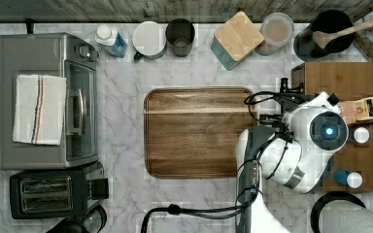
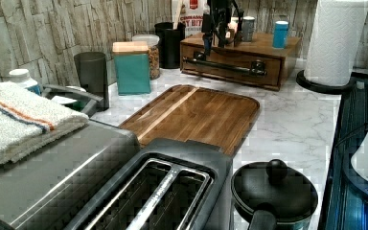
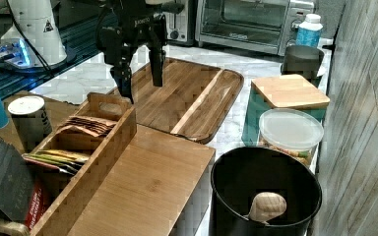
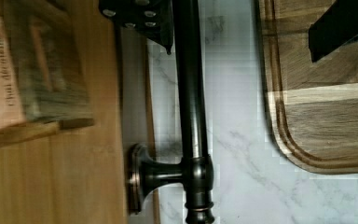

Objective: Open the drawer.

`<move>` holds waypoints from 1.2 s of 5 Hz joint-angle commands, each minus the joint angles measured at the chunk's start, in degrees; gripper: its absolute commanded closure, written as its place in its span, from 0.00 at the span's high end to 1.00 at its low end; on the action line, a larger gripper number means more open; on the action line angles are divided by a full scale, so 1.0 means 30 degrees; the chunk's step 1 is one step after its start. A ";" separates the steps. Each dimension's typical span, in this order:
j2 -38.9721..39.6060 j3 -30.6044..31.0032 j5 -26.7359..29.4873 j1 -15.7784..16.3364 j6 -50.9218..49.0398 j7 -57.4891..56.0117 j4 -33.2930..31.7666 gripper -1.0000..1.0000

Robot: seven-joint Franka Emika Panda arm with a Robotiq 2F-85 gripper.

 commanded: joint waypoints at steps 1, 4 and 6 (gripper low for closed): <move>0.1316 -0.0810 -0.2568 0.0433 0.1485 0.2163 0.0578 1.00; 0.2777 -0.0912 -0.1677 -0.0268 0.3908 0.2439 0.0314 1.00; 0.3374 0.0120 -0.0139 -0.0870 0.3543 0.0983 0.1000 1.00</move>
